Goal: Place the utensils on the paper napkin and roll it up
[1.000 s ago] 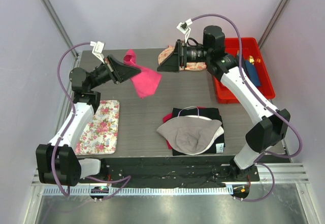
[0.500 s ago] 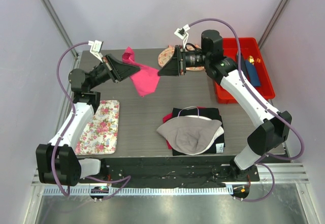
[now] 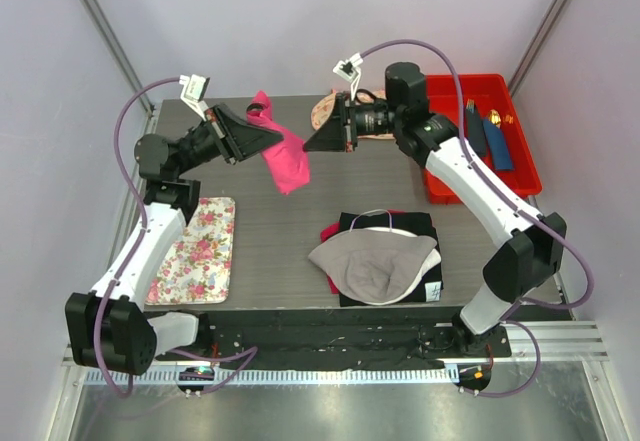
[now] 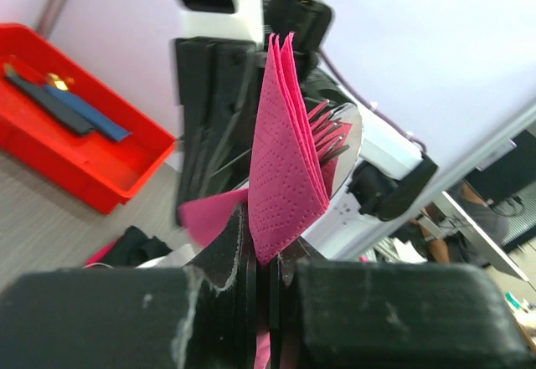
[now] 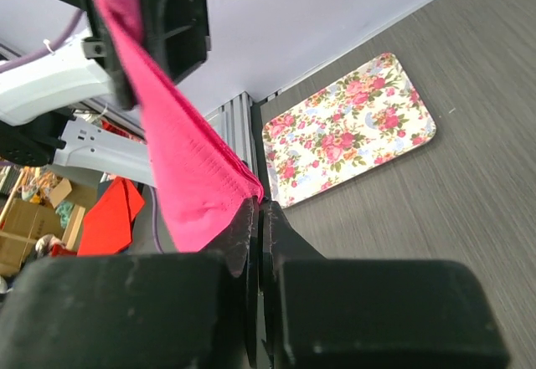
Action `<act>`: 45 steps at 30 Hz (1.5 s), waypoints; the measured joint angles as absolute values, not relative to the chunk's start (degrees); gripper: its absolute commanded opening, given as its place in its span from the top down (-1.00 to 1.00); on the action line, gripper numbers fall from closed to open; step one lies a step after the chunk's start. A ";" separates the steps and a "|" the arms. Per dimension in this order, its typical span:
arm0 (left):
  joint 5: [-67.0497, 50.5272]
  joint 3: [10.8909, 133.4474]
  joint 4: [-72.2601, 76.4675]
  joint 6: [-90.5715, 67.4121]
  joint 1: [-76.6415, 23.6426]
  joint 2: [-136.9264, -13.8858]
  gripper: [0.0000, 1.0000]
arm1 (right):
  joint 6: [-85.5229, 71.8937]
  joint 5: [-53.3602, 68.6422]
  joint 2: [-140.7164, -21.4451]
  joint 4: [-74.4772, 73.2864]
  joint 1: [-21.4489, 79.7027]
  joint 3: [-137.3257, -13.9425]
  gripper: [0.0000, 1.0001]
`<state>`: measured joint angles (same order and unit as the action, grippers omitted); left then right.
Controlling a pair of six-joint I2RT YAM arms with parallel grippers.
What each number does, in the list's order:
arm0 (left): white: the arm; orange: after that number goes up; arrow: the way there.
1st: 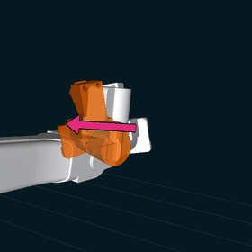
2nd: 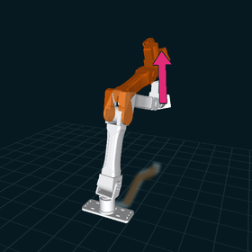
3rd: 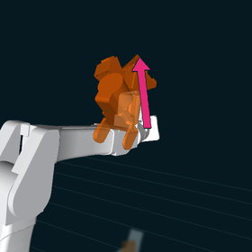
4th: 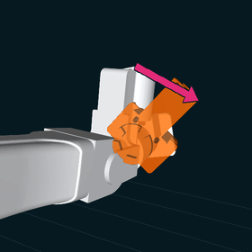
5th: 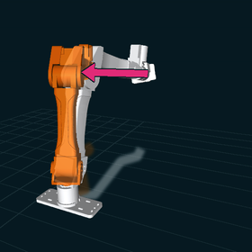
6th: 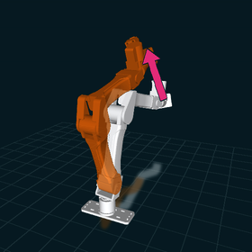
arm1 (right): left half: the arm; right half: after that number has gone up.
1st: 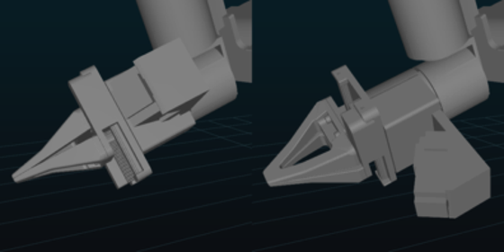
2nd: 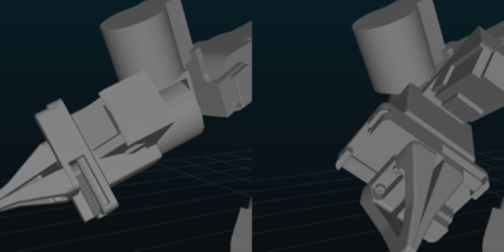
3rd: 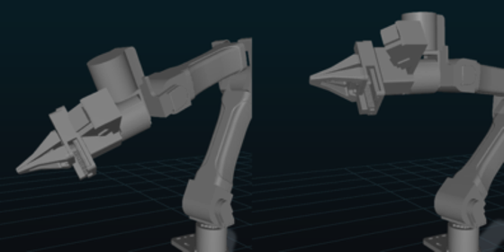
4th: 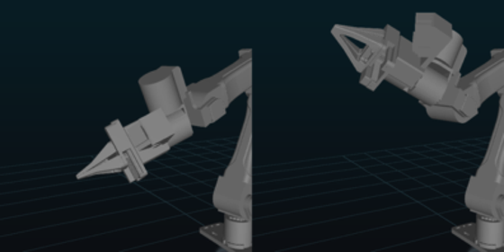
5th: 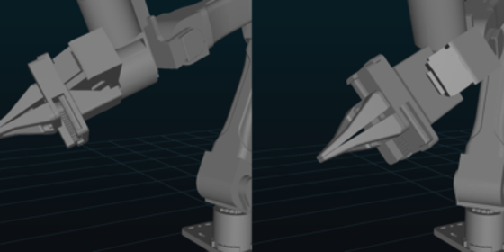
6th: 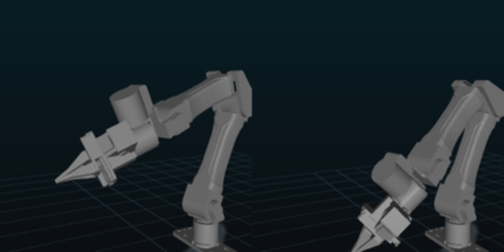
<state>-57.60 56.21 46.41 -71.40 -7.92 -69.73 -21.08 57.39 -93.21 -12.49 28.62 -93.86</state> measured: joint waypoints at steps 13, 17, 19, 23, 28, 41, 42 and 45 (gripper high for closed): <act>-58.06 59.05 41.69 -71.37 -10.94 -69.47 1.00 | -22.09 56.90 -96.07 -7.27 35.66 -94.11 0.98; -58.08 59.11 41.69 -71.42 -10.98 -69.47 1.00 | -26.65 57.17 -96.62 -1.98 36.99 -93.17 0.98; -58.24 59.13 41.71 -71.57 -10.98 -69.47 1.00 | -30.74 57.36 -96.62 3.03 37.47 -91.42 0.98; -58.54 59.13 41.71 -71.66 -10.96 -69.47 1.00 | -38.96 57.56 -96.64 11.70 37.80 -88.03 0.98; -58.61 59.70 42.15 -72.58 -10.98 -69.47 1.00 | -47.35 57.63 -96.68 20.45 38.46 -85.80 0.98; -60.31 60.73 42.92 -74.02 -11.03 -69.43 1.00 | -55.42 57.56 -96.66 30.26 39.09 -82.43 0.98; -60.25 60.60 42.76 -73.54 -11.03 -69.43 1.00 | -54.17 57.63 -96.62 28.86 38.89 -82.76 0.98; -59.44 59.81 42.39 -72.44 -11.03 -69.43 1.00 | -49.34 57.78 -95.98 22.44 37.67 -83.37 0.79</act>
<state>-59.44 59.81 42.39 -72.44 -11.03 -69.43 -49.34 57.78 -95.98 22.44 37.67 -83.37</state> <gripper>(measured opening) 0.068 0.028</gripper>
